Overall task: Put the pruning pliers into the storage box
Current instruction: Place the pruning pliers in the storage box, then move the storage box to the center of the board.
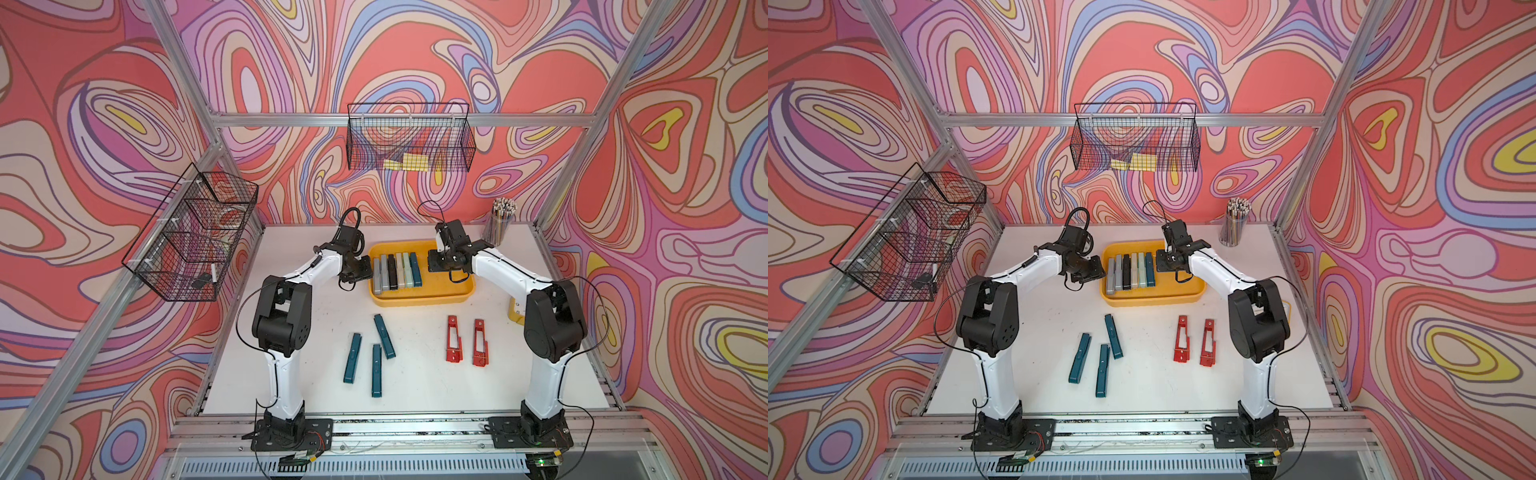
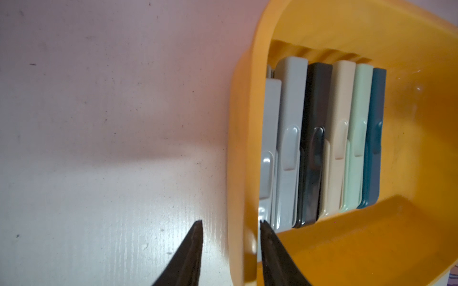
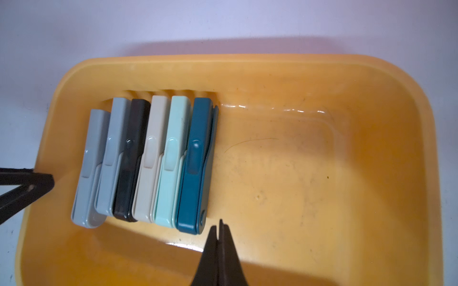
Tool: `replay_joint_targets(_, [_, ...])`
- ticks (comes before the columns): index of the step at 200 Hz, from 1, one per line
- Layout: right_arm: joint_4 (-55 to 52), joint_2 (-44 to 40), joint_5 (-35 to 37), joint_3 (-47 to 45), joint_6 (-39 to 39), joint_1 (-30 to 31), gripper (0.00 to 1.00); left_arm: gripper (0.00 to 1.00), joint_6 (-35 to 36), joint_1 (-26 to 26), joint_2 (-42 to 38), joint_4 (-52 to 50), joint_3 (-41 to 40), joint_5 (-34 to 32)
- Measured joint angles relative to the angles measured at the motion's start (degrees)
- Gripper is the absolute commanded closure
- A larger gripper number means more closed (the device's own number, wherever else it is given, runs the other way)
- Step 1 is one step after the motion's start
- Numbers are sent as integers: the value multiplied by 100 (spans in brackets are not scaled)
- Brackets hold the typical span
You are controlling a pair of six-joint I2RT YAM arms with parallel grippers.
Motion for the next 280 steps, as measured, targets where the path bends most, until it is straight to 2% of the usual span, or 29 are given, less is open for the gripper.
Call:
replay_joint_targets(20, [76,-243,-160,-291,31,0,85,70,0,0,63,-52,129,-24])
replay_joint_targets(61, [184,-555,-402,-968,133,0,81,75,39,-11,72,-87,197,-74])
replay_joint_targets(151, [267,-570,-656,-1054,240,0,81,89,57,-72,177,-127,332,-138])
replay_joint_targets(280, [323,-688,-793,-1091,271,0,81,91,103,-109,247,-404,535,-540])
